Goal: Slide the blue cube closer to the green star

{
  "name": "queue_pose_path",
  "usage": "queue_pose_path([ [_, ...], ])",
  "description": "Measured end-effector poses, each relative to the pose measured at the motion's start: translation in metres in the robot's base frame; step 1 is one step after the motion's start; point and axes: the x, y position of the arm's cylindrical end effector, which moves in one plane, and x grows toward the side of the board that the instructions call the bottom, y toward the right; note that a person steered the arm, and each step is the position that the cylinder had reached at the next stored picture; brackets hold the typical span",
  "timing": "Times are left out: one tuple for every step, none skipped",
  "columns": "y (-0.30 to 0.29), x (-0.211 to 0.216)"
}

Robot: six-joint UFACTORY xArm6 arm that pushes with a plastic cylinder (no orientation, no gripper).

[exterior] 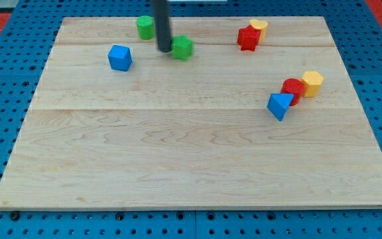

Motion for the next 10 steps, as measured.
queue_pose_path([
  [0.062, -0.001],
  [0.019, 0.025],
  [0.04, 0.045],
  [0.093, 0.023],
  [0.124, 0.017],
  [0.097, 0.056],
  [-0.015, 0.107],
  [-0.159, 0.11],
  [-0.188, 0.066],
  [-0.11, 0.025],
])
